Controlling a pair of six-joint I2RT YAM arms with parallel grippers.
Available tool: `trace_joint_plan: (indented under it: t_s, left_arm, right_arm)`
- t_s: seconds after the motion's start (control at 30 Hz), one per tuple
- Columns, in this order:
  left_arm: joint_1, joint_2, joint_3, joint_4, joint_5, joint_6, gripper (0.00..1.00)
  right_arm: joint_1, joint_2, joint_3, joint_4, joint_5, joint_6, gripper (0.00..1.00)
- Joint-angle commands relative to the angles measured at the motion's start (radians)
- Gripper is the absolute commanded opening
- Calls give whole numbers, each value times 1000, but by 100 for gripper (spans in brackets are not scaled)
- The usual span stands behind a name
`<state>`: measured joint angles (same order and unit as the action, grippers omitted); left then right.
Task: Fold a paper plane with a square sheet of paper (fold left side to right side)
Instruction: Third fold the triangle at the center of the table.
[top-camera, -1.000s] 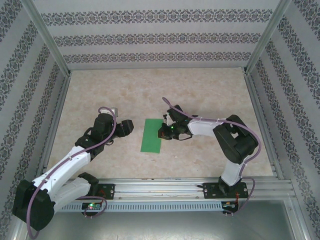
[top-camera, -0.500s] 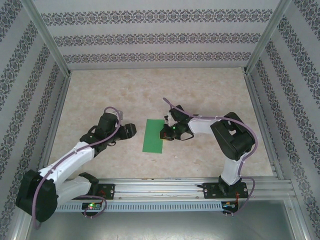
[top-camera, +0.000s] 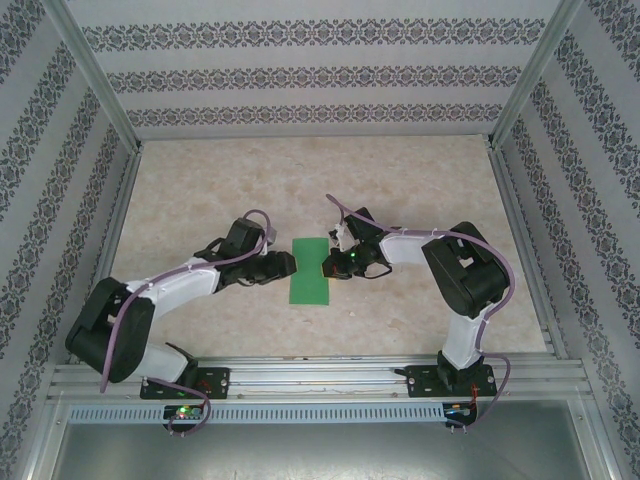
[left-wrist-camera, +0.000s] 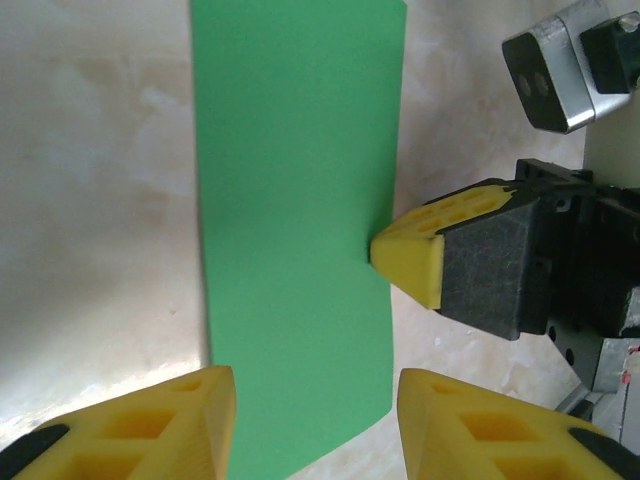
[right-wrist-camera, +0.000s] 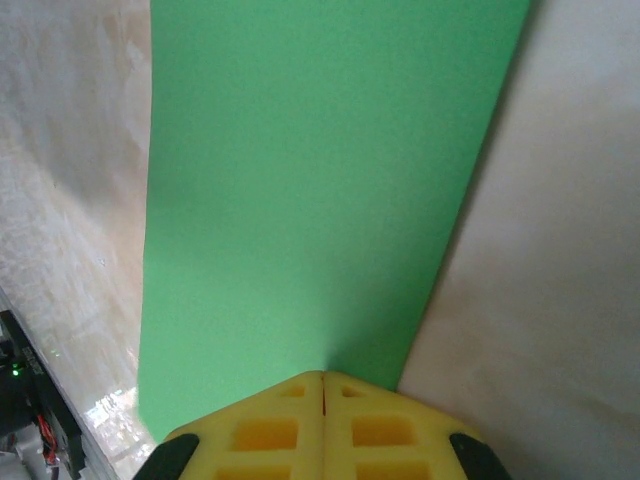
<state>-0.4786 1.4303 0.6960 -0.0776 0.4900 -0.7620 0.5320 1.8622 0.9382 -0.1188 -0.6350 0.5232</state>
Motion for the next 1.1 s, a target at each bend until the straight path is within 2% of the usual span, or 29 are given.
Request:
trace_joint_plan:
  t_s: [0.0,0.4,1.07]
  left_arm:
    - [-20,47,57,-39,-6,-24,45]
    - [-51,153,135,-186,-81,9,49]
    - [-72,229,128,-107,17,-5,45]
  right_arm:
    - [-7,26,-9,-76,54,-32,0]
    - [-7,21,-6,-91,76,-34,0]
    - [-9,28,-4,-92,81,-32,0]
